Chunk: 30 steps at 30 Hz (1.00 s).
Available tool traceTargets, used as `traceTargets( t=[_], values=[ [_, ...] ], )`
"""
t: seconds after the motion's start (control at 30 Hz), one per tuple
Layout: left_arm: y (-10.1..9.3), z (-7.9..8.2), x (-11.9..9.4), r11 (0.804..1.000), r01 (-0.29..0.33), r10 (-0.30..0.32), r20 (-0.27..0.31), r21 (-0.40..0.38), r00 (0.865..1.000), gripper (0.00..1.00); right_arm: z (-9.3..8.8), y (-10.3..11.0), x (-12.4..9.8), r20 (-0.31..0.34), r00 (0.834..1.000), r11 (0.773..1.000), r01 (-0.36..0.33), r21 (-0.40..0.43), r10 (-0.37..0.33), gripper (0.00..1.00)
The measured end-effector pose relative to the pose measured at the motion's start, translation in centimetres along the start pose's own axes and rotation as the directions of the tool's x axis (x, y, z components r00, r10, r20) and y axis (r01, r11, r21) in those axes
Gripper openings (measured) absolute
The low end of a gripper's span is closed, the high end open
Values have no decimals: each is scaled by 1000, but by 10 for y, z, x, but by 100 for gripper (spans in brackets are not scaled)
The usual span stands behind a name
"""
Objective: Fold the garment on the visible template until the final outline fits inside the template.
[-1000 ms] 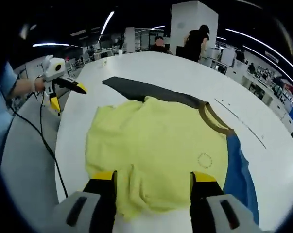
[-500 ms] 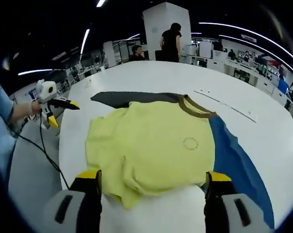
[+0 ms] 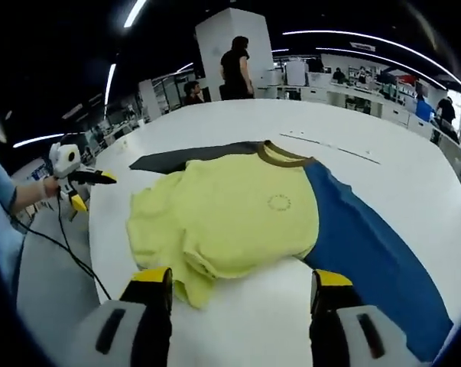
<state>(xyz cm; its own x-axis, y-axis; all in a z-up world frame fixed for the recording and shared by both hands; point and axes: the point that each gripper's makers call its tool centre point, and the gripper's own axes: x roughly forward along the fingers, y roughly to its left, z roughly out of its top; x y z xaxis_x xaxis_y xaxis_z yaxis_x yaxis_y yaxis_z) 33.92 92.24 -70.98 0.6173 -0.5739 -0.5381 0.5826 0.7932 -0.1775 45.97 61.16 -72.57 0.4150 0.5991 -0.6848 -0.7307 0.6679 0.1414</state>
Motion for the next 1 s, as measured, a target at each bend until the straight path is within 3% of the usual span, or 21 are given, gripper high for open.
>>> traceTargets(
  t=[0.13,0.33,0.63,1.0],
  values=[
    [0,-1,1,1000,0,0,1,-5,1000,70,-11,-2,3,-22,999,1000,30,-7,-30,61],
    [-1,-2,0,1000,-1,1,0,-10,1000,70,-21,15,14,-40,999,1000,-12,-3,12,51],
    [0,-4,-2,1000,-7,7,0,-20,1000,70,-29,39,29,-73,994,997,-83,0,83,27],
    [-1,-9,-2,999,-7,7,1,-33,1000,69,-40,51,34,-107,990,995,-98,-23,95,7]
  ],
)
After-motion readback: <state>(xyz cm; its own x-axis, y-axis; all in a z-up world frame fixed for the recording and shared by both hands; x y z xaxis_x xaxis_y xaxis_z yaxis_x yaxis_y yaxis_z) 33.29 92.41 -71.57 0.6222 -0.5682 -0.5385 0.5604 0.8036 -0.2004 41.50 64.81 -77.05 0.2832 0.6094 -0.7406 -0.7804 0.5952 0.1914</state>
